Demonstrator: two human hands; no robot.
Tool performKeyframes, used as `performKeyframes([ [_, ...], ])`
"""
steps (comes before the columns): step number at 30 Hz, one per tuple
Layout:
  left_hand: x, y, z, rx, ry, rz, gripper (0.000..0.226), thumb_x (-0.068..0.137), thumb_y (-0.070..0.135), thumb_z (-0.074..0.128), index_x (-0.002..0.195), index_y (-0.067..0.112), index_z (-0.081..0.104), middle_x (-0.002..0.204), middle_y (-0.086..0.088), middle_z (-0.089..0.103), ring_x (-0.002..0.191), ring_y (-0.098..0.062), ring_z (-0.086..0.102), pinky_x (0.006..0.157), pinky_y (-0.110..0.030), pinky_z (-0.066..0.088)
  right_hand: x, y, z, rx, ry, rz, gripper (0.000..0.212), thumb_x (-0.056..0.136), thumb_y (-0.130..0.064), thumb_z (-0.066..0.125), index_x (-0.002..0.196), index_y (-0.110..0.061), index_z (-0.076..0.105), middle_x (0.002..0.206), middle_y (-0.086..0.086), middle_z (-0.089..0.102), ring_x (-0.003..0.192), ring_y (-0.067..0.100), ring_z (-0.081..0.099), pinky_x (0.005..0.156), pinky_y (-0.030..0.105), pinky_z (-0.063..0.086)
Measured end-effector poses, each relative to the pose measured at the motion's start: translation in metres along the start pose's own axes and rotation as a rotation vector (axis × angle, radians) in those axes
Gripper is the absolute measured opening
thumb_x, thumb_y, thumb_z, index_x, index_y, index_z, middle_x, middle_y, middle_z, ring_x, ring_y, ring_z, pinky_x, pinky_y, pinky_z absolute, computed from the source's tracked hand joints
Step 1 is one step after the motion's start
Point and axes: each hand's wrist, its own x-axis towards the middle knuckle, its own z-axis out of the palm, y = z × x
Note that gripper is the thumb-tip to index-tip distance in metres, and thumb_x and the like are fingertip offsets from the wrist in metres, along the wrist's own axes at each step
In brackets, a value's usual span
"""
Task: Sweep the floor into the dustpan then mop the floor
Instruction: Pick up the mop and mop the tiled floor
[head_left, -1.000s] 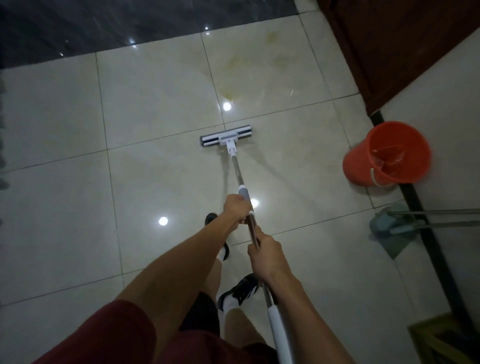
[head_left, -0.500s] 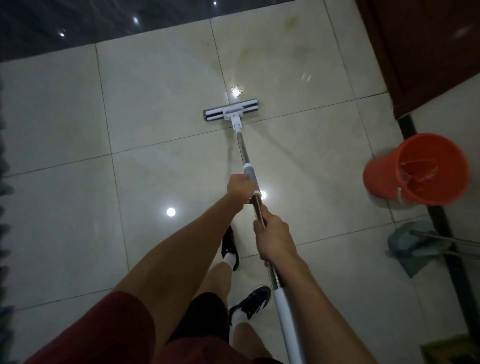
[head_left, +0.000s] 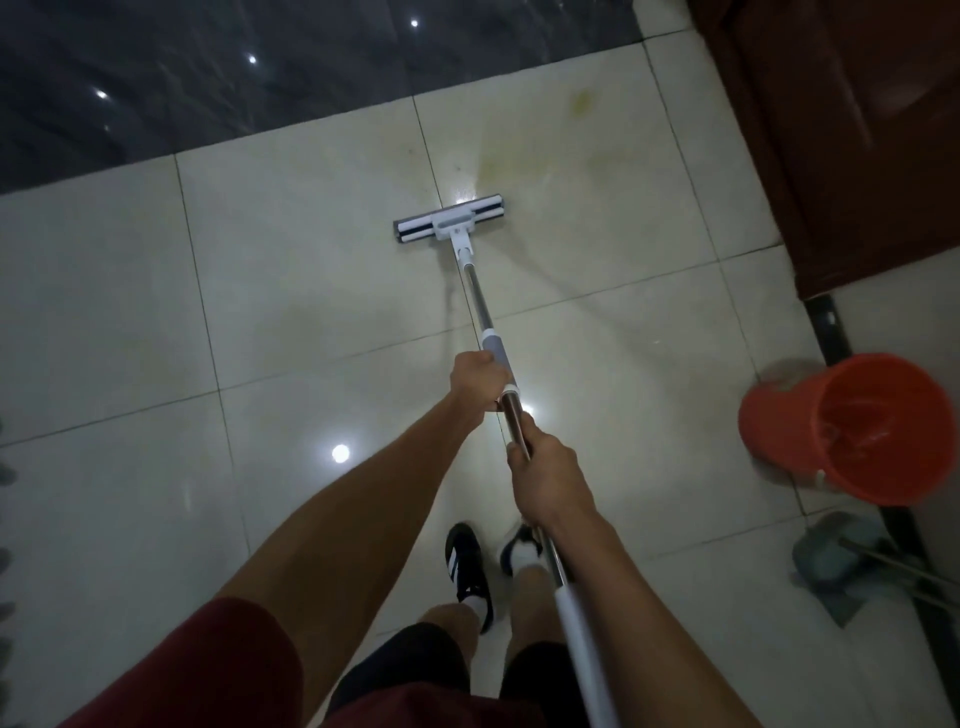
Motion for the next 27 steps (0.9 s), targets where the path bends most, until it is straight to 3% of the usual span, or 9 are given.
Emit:
performKeyframes([
  [3,0.028,0.042,-0.005,0.017,0.048,-0.007,0.01,0.088,0.001,0.066,0.097,0.0,0.068,0.101,-0.021,0.071,0.07,-0.025,0.073,0.046,-0.027,0.056,0.037,-0.032,-0.023,-0.028,-0.015,-0.018,0.043,0.105,-0.027,0.041,0.149,-0.028,0.039,0.093,0.005,0.065,0.081,0.021,0.061,0.068,0.027,0.043],
  [6,0.056,0.085,-0.011,-0.031,0.093,-0.019,0.01,0.086,-0.002,0.069,0.081,0.006,0.066,0.091,-0.018,0.069,0.067,-0.027,0.071,0.05,-0.031,0.058,0.078,-0.063,-0.045,-0.078,-0.024,-0.027,0.04,0.105,-0.027,0.042,0.144,-0.027,0.043,0.098,0.007,0.068,0.084,0.024,0.064,0.07,0.028,0.046],
  [8,0.075,0.117,-0.018,-0.066,0.105,-0.024,0.008,0.085,-0.004,0.069,0.09,0.002,0.071,0.09,-0.017,0.067,0.068,-0.028,0.071,0.052,-0.033,0.058,0.107,-0.087,-0.059,-0.07,-0.03,-0.028,0.038,0.105,-0.028,0.042,0.143,-0.027,0.045,0.096,0.005,0.066,0.08,0.022,0.061,0.068,0.028,0.045],
  [10,0.097,0.145,-0.024,-0.089,0.116,-0.028,0.026,0.085,-0.004,0.07,0.11,-0.001,0.071,0.098,-0.019,0.069,0.069,-0.027,0.07,0.05,-0.032,0.058,0.133,-0.111,-0.071,-0.055,-0.04,-0.022,0.039,0.105,-0.028,0.042,0.144,-0.027,0.045,0.097,0.005,0.064,0.077,0.02,0.057,0.068,0.027,0.042],
  [12,0.117,0.173,-0.033,-0.098,0.134,-0.033,0.031,0.085,-0.003,0.07,0.116,0.001,0.071,0.107,-0.02,0.07,0.071,-0.028,0.071,0.052,-0.034,0.059,0.158,-0.136,-0.079,-0.057,-0.05,-0.032,0.041,0.105,-0.027,0.043,0.146,-0.027,0.044,0.102,0.008,0.066,0.078,0.021,0.058,0.068,0.028,0.043],
  [16,0.152,0.227,-0.063,-0.171,0.146,-0.04,0.024,0.087,-0.006,0.068,0.105,0.01,0.071,0.1,-0.012,0.069,0.08,-0.033,0.071,0.065,-0.043,0.062,0.203,-0.192,-0.087,-0.034,-0.061,-0.011,0.044,0.103,-0.028,0.042,0.147,-0.031,0.041,0.099,0.01,0.068,0.082,0.03,0.069,0.074,0.039,0.059],
  [19,0.182,0.265,-0.088,-0.19,0.127,-0.033,0.022,0.089,-0.006,0.067,0.089,0.016,0.067,0.088,-0.006,0.064,0.081,-0.034,0.069,0.071,-0.048,0.062,0.239,-0.238,-0.091,-0.019,-0.064,0.006,0.045,0.104,-0.028,0.042,0.148,-0.031,0.039,0.097,0.011,0.067,0.079,0.032,0.07,0.074,0.043,0.061],
  [23,0.23,0.321,-0.127,-0.199,0.144,-0.024,0.022,0.086,-0.006,0.07,0.095,0.014,0.07,0.097,-0.009,0.067,0.085,-0.035,0.071,0.069,-0.051,0.063,0.288,-0.303,-0.093,-0.008,-0.043,0.003,0.043,0.103,-0.027,0.043,0.146,-0.029,0.041,0.094,0.01,0.066,0.077,0.03,0.069,0.071,0.048,0.061],
  [27,0.271,0.364,-0.159,-0.17,0.131,-0.003,0.018,0.086,-0.005,0.07,0.093,0.011,0.072,0.091,-0.01,0.067,0.073,-0.028,0.07,0.064,-0.046,0.063,0.332,-0.354,-0.091,-0.017,-0.018,-0.01,0.039,0.103,-0.026,0.043,0.142,-0.027,0.044,0.093,0.01,0.065,0.072,0.029,0.068,0.065,0.045,0.062],
])
